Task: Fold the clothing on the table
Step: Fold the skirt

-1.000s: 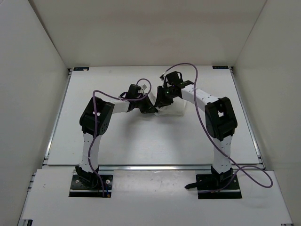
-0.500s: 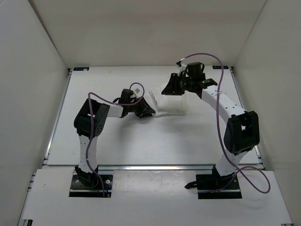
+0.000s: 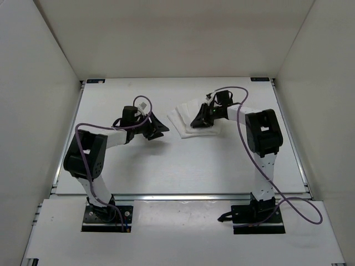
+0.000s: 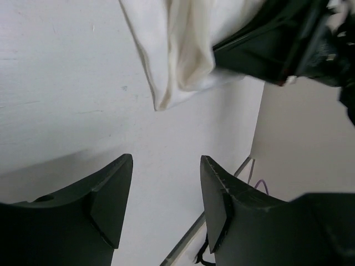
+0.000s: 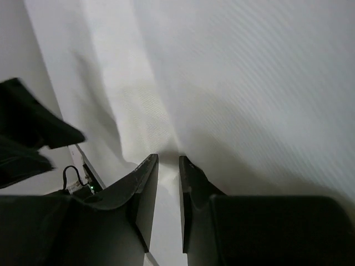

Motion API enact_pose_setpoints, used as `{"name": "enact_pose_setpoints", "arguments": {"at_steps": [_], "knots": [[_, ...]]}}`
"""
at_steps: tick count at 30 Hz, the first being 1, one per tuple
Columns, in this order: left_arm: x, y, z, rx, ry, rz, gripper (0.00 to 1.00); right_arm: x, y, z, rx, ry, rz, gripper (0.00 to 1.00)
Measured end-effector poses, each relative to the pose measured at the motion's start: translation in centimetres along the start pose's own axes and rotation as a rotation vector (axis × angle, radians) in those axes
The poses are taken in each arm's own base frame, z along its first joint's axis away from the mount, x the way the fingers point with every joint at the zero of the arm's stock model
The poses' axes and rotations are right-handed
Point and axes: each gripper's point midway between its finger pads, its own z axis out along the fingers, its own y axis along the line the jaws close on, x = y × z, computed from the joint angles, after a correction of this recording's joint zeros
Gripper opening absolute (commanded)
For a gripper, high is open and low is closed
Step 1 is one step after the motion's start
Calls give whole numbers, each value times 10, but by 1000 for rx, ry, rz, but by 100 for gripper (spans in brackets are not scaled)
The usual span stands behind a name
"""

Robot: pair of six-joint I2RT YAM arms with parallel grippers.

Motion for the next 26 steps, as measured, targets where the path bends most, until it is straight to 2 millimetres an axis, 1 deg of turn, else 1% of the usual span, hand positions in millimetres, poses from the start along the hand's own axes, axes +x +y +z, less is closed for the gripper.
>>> {"name": "enact_pose_setpoints", "arguments": {"at_steps": [2, 4, 7, 8, 10, 11, 12, 14, 16, 19, 21, 22, 23, 25, 26], "knots": [[-7, -6, -11, 6, -26, 22, 61, 17, -13, 6, 49, 40, 49, 19], [-14, -12, -20, 14, -52, 42, 61, 25, -13, 9, 71, 62, 60, 20], [-21, -18, -29, 26, -76, 70, 63, 22, -4, 8, 94, 81, 45, 20], [-21, -19, -31, 28, -79, 77, 66, 18, 1, 7, 100, 84, 29, 20], [-18, -18, -35, 26, -77, 92, 79, 7, 14, 5, 108, 78, -15, 21], [-16, -15, -37, 23, -74, 97, 98, 2, 24, 3, 106, 65, -48, 21], [-13, -13, -40, 20, -71, 101, 99, -4, 32, -2, 107, 45, -79, 22], [-5, -8, -47, 20, -58, 98, 99, -6, 51, -18, 113, 4, -135, 25], [-1, -5, -55, 20, -49, 104, 98, -5, 73, -46, 133, -64, -195, 29], [0, -6, -66, 6, -45, 144, 98, -11, 109, -94, 154, -207, -316, 31], [2, -8, -70, -20, -38, 183, 99, -20, 124, -117, 169, -286, -374, 32], [2, -10, -71, -33, -38, 211, 99, -25, 126, -124, 183, -316, -391, 34], [3, -12, -72, -42, -40, 238, 99, -29, 122, -129, 205, -335, -400, 36], [6, -14, -75, -54, -44, 272, 99, -34, 108, -130, 256, -345, -396, 37], [7, -14, -77, -59, -43, 286, 99, -35, 96, -128, 292, -339, -388, 39]]}}
